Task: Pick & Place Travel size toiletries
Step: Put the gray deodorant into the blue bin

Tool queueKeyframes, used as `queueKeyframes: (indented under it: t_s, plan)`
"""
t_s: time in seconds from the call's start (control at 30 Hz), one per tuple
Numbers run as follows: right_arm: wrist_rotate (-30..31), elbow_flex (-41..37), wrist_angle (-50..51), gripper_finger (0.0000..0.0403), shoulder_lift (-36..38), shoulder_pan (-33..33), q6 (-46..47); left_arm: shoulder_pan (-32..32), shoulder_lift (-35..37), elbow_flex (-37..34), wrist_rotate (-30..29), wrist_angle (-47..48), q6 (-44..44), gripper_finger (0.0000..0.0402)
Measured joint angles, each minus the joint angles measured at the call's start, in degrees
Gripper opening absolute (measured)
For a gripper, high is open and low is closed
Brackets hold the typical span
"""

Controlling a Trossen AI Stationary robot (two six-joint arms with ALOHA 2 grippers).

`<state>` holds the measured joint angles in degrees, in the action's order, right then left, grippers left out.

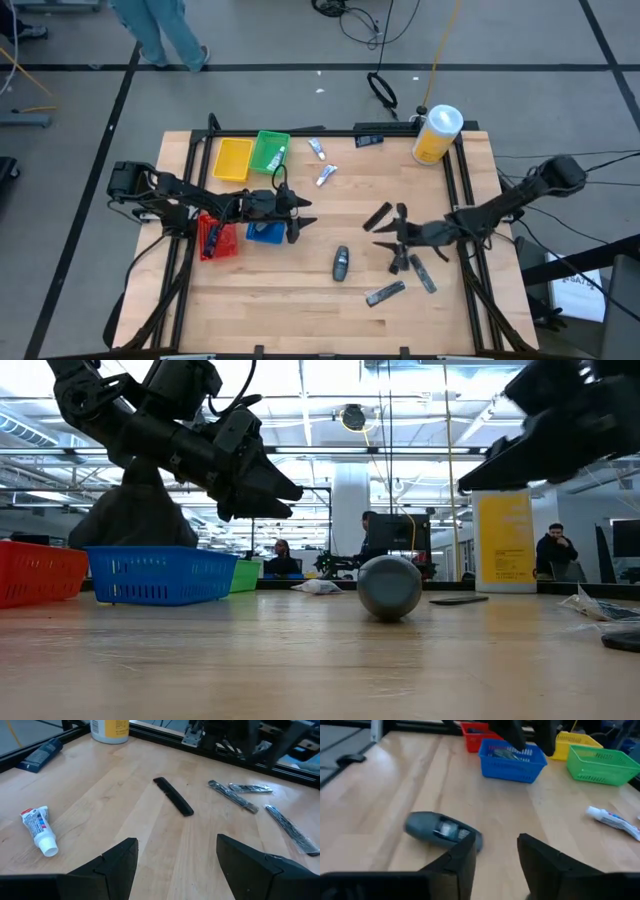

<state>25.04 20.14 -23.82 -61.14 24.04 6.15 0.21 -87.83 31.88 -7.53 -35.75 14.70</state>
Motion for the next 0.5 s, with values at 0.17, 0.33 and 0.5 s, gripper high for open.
queueKeyframes:
  t_s: [0.17,0.33,0.5]
  plan:
    - [2.09,0.0,0.12,0.0155,0.63,5.82,4.0,0.02,0.0,0.0,0.0,0.0,-0.02,0.0266]
    - [2.18,0.04,0.09,0.0155,-1.2,10.09,8.81,0.02,0.0,0.0,0.02,-0.16,-1.73,0.0266]
    - [2.22,0.04,-4.57,0.0155,-8.87,11.64,12.59,0.0,0.0,0.0,4.24,-2.71,0.17,0.0266]
